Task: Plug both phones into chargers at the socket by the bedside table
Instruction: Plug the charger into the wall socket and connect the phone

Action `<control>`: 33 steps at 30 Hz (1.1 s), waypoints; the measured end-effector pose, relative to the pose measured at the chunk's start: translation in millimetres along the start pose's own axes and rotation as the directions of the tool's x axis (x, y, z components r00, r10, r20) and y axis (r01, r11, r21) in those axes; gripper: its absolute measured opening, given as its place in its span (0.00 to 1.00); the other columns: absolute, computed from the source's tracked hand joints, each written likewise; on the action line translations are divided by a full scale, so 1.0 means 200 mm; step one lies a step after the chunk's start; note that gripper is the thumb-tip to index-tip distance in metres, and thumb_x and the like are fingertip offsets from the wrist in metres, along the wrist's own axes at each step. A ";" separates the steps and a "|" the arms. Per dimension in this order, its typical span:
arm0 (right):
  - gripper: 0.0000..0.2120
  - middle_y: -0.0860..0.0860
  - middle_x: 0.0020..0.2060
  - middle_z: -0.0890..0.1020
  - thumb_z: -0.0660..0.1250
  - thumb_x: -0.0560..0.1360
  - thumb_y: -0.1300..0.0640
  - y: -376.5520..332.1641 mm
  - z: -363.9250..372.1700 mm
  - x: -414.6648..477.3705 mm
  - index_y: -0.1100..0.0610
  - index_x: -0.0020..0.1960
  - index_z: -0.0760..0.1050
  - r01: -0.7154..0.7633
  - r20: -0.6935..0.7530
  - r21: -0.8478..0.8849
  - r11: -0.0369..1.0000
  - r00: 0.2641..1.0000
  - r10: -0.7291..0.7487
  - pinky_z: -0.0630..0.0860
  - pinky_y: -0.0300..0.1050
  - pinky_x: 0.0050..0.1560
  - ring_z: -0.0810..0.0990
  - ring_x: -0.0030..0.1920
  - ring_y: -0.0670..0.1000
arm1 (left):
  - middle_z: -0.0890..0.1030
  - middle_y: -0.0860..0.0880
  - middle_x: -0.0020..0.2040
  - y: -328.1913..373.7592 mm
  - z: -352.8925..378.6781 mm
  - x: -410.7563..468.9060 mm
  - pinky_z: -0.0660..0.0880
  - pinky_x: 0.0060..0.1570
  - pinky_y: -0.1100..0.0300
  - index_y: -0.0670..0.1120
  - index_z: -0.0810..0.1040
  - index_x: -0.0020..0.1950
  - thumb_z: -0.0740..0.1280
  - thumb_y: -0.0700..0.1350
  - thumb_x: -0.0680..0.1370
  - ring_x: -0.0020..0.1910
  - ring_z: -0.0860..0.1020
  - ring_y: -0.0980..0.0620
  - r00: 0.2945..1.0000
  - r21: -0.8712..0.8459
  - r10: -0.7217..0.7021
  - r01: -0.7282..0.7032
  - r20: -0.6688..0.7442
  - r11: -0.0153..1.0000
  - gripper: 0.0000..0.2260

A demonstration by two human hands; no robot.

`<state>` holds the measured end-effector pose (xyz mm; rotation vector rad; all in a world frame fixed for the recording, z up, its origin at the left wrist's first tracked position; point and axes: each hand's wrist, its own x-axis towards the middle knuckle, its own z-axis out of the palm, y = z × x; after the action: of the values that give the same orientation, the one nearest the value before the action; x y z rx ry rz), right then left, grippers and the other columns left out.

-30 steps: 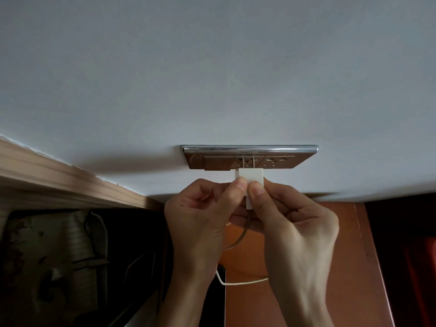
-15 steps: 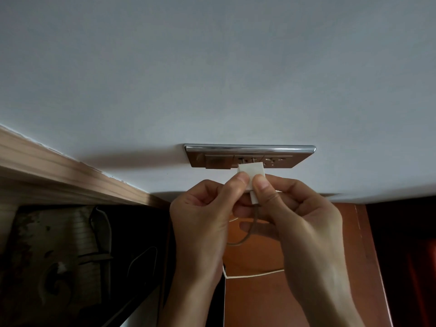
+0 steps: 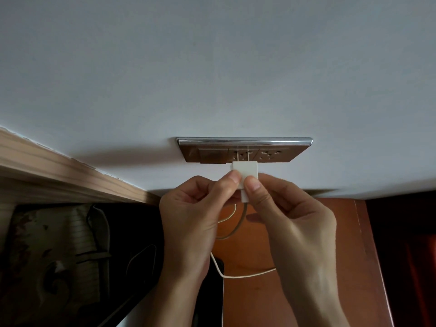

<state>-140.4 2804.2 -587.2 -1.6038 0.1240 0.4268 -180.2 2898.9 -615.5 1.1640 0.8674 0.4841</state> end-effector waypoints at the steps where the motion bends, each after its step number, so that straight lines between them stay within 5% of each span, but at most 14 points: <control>1: 0.15 0.45 0.36 0.88 0.75 0.65 0.47 0.00 0.01 0.00 0.50 0.50 0.85 0.013 -0.017 0.011 1.000 1.000 -0.013 0.80 0.33 0.39 0.87 0.37 0.43 | 0.84 0.36 0.36 0.00 0.00 0.00 0.80 0.51 0.36 0.36 0.80 0.34 0.77 0.55 0.62 0.39 0.84 0.35 1.000 -0.004 -0.005 0.005 -0.003 1.000 0.21; 9: 0.06 0.46 0.33 0.88 0.77 0.68 0.62 0.06 0.07 0.03 0.52 0.41 0.87 0.020 -0.076 0.062 0.998 0.997 -0.015 0.79 0.30 0.39 0.87 0.37 0.42 | 0.83 0.50 0.31 -0.06 -0.04 0.07 0.81 0.36 0.59 0.50 0.76 0.31 0.79 0.48 0.61 0.32 0.83 0.53 0.995 -0.029 0.102 -0.102 0.007 0.994 0.12; 18: 0.06 0.47 0.32 0.88 0.77 0.67 0.65 0.02 0.05 0.03 0.57 0.42 0.87 0.018 -0.115 0.104 0.994 0.993 -0.006 0.78 0.29 0.37 0.86 0.35 0.40 | 0.81 0.50 0.28 -0.08 -0.01 0.05 0.78 0.33 0.61 0.49 0.71 0.27 0.78 0.49 0.62 0.31 0.80 0.53 0.994 -0.021 0.109 -0.110 -0.028 0.994 0.16; 28: 0.02 0.54 0.32 0.88 0.78 0.64 0.59 -0.10 0.03 0.03 0.57 0.37 0.88 -0.111 -0.024 0.135 0.985 0.993 0.116 0.77 0.29 0.35 0.87 0.36 0.47 | 0.82 0.33 0.35 0.09 0.02 0.01 0.83 0.46 0.43 0.32 0.70 0.34 0.83 0.49 0.56 0.36 0.85 0.41 0.996 -0.057 -0.089 0.087 -0.022 0.995 0.28; 33: 0.03 0.54 0.33 0.88 0.77 0.65 0.57 -0.10 0.04 0.02 0.55 0.37 0.88 -0.124 -0.010 0.144 0.982 0.992 0.127 0.81 0.34 0.38 0.88 0.38 0.50 | 0.83 0.39 0.31 0.12 0.04 0.02 0.83 0.34 0.58 0.38 0.75 0.30 0.78 0.52 0.56 0.31 0.84 0.48 0.995 -0.064 -0.090 0.088 -0.034 0.994 0.20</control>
<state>-131.4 2813.7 -569.2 -1.4635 0.2662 0.4888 -169.5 2905.3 -594.3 1.0572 0.9256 0.4581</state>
